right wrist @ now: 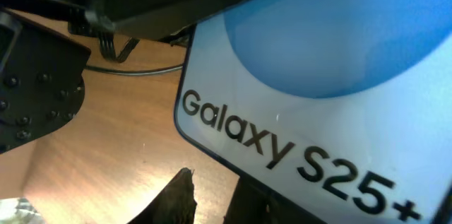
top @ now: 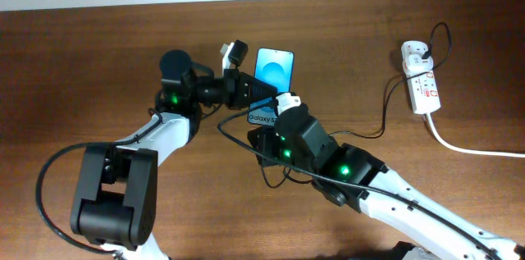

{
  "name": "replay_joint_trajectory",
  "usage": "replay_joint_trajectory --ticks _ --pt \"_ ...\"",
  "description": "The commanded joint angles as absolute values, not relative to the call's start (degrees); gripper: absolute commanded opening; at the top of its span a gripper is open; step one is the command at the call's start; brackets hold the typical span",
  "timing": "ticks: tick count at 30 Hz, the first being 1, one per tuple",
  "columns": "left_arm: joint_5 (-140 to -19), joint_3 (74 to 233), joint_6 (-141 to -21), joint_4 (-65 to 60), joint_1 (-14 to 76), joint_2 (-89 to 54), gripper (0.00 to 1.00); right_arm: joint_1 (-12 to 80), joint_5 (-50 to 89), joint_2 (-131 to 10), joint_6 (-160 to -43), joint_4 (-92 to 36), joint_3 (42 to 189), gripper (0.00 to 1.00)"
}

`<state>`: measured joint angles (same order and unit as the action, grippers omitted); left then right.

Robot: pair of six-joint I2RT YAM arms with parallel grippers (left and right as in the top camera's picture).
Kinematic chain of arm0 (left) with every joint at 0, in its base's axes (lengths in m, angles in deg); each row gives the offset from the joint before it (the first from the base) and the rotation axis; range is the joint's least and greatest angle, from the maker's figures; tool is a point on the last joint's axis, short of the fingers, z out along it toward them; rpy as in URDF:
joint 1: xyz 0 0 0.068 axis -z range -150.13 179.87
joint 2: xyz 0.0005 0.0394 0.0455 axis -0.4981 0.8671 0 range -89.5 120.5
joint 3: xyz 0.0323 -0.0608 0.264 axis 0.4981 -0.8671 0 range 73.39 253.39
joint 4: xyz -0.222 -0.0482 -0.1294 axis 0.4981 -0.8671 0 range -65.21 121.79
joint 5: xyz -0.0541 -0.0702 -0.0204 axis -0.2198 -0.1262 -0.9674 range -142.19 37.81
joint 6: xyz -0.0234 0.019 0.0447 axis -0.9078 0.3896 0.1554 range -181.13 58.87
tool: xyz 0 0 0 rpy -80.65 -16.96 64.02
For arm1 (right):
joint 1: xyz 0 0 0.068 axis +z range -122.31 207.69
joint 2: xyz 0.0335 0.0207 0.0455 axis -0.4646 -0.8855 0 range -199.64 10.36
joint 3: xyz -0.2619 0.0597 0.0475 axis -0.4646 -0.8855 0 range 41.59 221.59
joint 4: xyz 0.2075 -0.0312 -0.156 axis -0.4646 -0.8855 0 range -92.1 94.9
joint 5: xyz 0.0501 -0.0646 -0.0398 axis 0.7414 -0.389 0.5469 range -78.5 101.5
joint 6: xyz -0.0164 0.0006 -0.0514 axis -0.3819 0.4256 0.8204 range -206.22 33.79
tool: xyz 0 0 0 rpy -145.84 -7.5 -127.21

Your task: Plug charger to phone and switch on socket

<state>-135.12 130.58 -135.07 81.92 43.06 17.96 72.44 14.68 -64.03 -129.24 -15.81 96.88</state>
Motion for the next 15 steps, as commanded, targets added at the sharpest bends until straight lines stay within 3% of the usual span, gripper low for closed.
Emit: replay_joint_trajectory --ticks 1,2,3,7,11,15 --pt "-133.0 130.3 -135.0 82.3 44.0 16.4 0.00 71.9 15.9 -59.1 -128.2 -19.9 99.1 0.44" --pt "-131.3 130.3 -135.3 82.3 44.1 16.4 0.00 71.9 16.6 -57.4 -128.2 -22.7 99.6 0.49" --pt "-128.4 130.3 -135.6 82.3 44.1 16.4 0.00 71.9 17.8 -54.5 -128.2 -27.5 100.7 0.62" --pt "-122.5 130.9 -137.4 82.3 45.4 16.3 0.00 71.9 17.0 -45.9 -128.2 -40.8 104.0 0.81" --pt "-117.6 133.9 -135.8 80.8 49.7 16.3 0.00 71.9 14.2 -36.4 -128.2 -47.2 105.1 0.90" --pt "-110.4 141.3 -122.3 57.3 54.1 16.3 0.00 71.9 9.3 -27.9 -128.3 -52.2 105.0 0.94"
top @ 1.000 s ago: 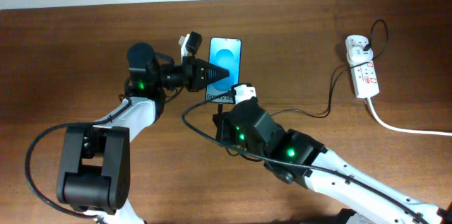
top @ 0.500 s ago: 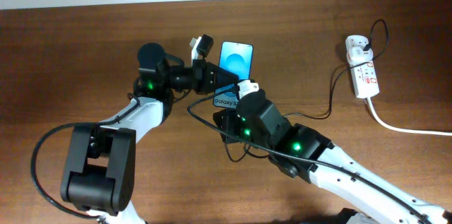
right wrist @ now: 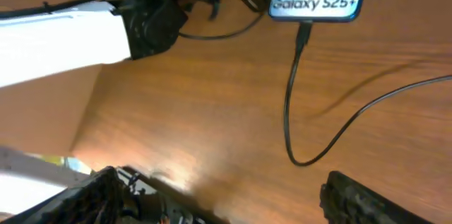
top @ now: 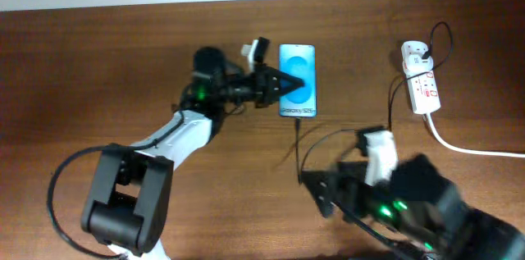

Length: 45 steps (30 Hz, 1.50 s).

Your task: Plug charger to phone and switch on socket

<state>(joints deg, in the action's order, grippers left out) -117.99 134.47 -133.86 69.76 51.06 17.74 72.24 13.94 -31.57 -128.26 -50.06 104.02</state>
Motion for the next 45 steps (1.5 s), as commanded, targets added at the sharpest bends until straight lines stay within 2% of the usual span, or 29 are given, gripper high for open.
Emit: replay_joint_trajectory --ticks 1,4,9,14,20,23,24,29,38,45 --pt "-107.7 144.2 -118.3 50.4 55.4 16.3 0.00 71.9 8.1 -26.3 -128.5 -53.9 105.0 0.95" --pt "-98.5 153.5 -109.9 34.2 58.5 16.5 0.00 71.9 6.2 -25.5 -128.7 -57.1 105.0 0.96" --pt "-90.9 162.3 -106.1 29.1 61.6 18.9 0.00 71.9 4.7 -25.4 -128.7 -59.9 106.5 0.99" --pt "-92.3 172.2 -106.0 28.0 61.9 28.1 0.00 71.9 0.0 -25.4 -128.7 -64.1 111.9 1.00" --pt "-97.0 188.0 -104.7 17.5 60.6 43.3 0.00 71.9 -1.8 -25.5 -128.7 -65.3 113.1 0.99" --pt "-100.5 188.2 -103.2 6.1 58.0 46.1 0.00 71.9 -1.9 -25.5 -128.7 -66.1 113.1 0.99" --pt "-99.7 188.2 -99.0 0.3 56.9 46.2 0.00 71.9 -2.1 -25.5 -128.7 -66.6 113.1 0.99" --pt "-95.9 188.0 -92.0 -10.7 52.7 46.1 0.00 71.9 -2.5 -25.5 -128.7 -66.9 113.1 0.99" --pt "-90.5 182.1 -88.0 -11.6 51.1 46.2 0.00 71.9 -2.7 -28.8 -128.7 -66.7 113.1 0.99" --pt "-87.9 176.3 -87.2 -10.9 49.1 46.2 0.00 71.8 -4.4 -40.0 -133.2 -65.8 113.1 0.99"
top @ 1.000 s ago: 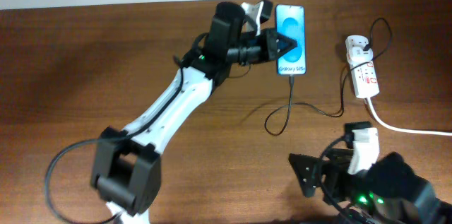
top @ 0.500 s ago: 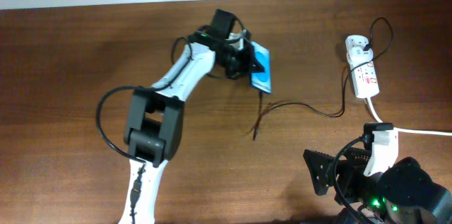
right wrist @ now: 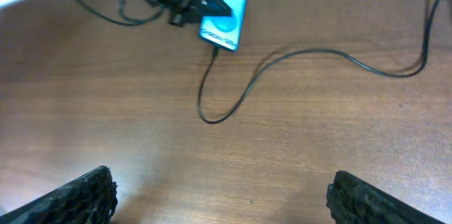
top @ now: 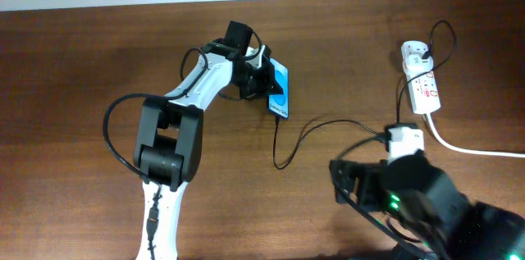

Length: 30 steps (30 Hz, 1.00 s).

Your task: Plug charger to phone and switch on socket

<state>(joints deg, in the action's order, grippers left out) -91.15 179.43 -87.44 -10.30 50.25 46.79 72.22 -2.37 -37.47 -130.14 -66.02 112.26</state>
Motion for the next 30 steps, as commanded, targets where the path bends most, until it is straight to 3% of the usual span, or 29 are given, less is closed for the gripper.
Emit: replay_joint_trajectory --ticks 1,7,9,12,16,21,24,27,30 --pt "-86.6 175.6 -87.2 -10.9 48.9 46.2 0.00 71.8 -4.8 -41.1 -133.7 -65.8 113.1 0.99" --pt "-83.6 171.5 -87.2 -11.0 48.2 46.2 0.02 71.8 -6.0 -44.6 -133.7 -63.6 113.1 0.99" --pt "-83.1 170.1 -87.2 -11.0 48.2 46.2 0.11 71.8 -6.9 -44.8 -133.7 -63.0 113.1 0.99" --pt "-82.3 168.9 -87.2 -11.0 48.2 46.2 0.33 71.8 -7.9 -44.7 -133.7 -63.0 113.1 0.99" --pt "-81.6 168.0 -87.2 -11.0 48.2 46.2 0.39 71.8 -8.7 -44.7 -133.7 -63.0 113.1 0.99" --pt "-81.1 167.9 -87.2 -11.7 48.2 46.2 0.55 71.8 -8.7 -44.7 -133.7 -63.0 113.1 0.99" --pt "-76.4 167.9 -87.2 -14.8 48.2 46.2 0.68 71.8 -8.7 -44.7 -133.7 -63.0 113.1 0.99" --pt "-69.8 167.9 -87.2 -18.6 48.2 46.2 0.89 71.8 -8.7 -44.7 -133.8 -62.9 113.1 0.99" --pt "-68.7 167.9 -87.2 -19.1 48.2 46.2 0.92 71.8 -9.5 -44.7 -137.9 -62.8 113.1 0.98"
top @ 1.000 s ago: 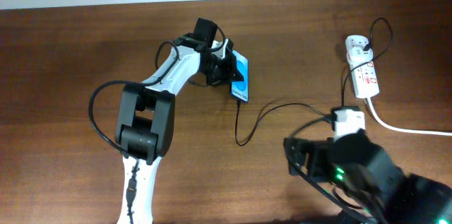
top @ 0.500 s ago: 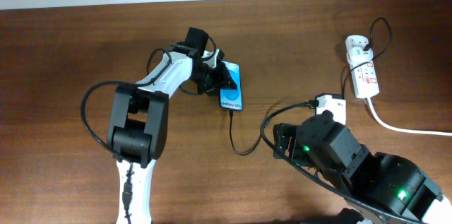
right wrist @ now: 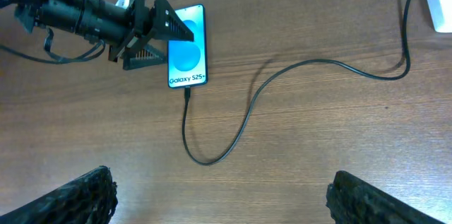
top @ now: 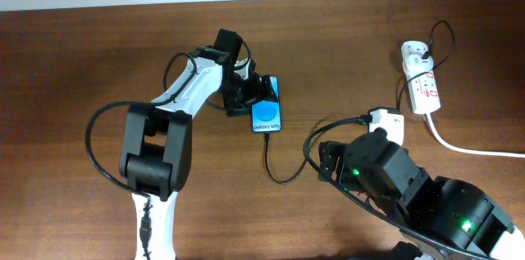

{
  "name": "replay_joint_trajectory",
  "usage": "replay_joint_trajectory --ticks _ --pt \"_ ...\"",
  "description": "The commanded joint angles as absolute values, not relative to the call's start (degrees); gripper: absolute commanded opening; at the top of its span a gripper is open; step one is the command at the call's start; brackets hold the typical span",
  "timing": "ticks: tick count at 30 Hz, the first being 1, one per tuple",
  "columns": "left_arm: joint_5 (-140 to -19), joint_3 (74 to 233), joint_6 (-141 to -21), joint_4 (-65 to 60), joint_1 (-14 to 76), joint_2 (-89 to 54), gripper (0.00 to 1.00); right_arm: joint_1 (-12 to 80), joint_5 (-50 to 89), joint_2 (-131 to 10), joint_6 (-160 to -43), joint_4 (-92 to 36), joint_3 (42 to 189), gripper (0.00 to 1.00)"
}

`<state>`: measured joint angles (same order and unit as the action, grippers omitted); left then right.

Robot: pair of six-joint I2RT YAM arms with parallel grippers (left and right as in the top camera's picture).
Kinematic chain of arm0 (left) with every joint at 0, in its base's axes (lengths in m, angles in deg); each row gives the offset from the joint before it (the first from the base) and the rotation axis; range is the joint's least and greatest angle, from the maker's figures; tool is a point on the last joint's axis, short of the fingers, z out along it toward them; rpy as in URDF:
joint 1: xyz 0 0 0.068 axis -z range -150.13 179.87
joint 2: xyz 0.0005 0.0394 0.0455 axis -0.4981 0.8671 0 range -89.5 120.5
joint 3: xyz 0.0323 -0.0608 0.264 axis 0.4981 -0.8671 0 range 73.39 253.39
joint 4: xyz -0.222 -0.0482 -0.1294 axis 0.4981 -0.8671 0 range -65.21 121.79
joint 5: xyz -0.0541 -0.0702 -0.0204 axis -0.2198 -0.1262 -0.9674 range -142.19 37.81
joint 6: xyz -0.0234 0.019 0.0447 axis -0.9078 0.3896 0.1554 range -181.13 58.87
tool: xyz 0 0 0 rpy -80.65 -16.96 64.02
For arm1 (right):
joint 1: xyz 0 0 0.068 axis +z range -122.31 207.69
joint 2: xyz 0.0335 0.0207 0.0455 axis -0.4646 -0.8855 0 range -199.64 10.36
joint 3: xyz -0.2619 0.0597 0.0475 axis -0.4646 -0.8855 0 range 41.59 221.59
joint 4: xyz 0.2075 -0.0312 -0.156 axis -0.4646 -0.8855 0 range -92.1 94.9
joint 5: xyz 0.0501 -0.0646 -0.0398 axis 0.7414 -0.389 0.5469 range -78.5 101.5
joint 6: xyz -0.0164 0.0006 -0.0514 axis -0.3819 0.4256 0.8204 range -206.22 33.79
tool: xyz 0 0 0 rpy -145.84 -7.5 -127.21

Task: Plug charger to phone and switch on socket
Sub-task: 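Lower the phone flat onto the table with the left gripper and release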

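The phone [top: 267, 114] with its blue "Galaxy S25+" screen [right wrist: 187, 56] lies face up mid-table. My left gripper [top: 246, 96] is shut on the phone's left edge, its fingers [right wrist: 159, 30] reaching over the screen. The black charger cable [right wrist: 244, 121] is plugged into the phone's bottom end, loops toward me and runs right to the white socket strip [top: 422, 79]. My right gripper [right wrist: 222, 203] hangs open and empty high over bare table, well back from the phone. The socket's switch is too small to read.
The white mains lead [top: 467, 147] leaves the socket strip toward the right edge. The cable loop [top: 283, 176] lies between the phone and my right arm [top: 394, 182]. Bare wooden table lies to the left and front.
The phone, tilted and further back a second ago, now lies straight and a little nearer in my left gripper. My right arm has shifted left toward the cable loop, still open.
My right gripper was close at the phone's bottom end while the left held it. Half a second later the cable was in the phone and the right gripper was open and drawn back. It then stood further off; the left gripper has turned the phone since.
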<state>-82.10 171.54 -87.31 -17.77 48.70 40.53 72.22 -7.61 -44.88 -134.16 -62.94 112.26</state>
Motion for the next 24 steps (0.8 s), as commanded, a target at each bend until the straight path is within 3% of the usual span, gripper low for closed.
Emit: replay_joint_trajectory --ticks 1,2,12,14,16,18,19,24 --pt "-68.7 167.9 -87.2 -19.0 48.2 46.2 0.95 71.8 -9.9 -44.7 -138.7 -62.8 113.1 0.99" --pt "-68.6 167.9 -87.2 -19.1 48.2 46.2 1.00 71.8 -10.2 -44.7 -139.3 -62.8 113.1 0.99" --pt "-65.7 179.5 -87.1 -23.5 42.0 41.0 1.00 68.7 -10.1 -44.7 -141.0 -63.5 113.1 0.99" --pt "-64.0 182.4 -87.1 -23.1 40.9 38.0 1.00 65.4 -9.7 -44.7 -141.4 -64.3 113.1 0.85" --pt "-57.7 186.1 -87.1 -23.0 40.2 33.4 1.00 59.5 -8.6 -44.7 -141.4 -64.9 113.1 0.49" --pt "-53.1 187.5 -87.1 -23.0 40.1 30.6 1.00 55.4 -6.6 -44.8 -140.8 -64.8 113.1 0.34" --pt "-48.9 188.3 -86.2 -22.7 40.1 27.4 1.00 51.3 -4.8 -45.3 -138.1 -64.8 113.1 0.19" --pt "-45.7 188.5 -79.0 -19.0 40.1 15.5 1.00 40.0 -2.4 -48.6 -136.0 -65.3 113.1 0.09"
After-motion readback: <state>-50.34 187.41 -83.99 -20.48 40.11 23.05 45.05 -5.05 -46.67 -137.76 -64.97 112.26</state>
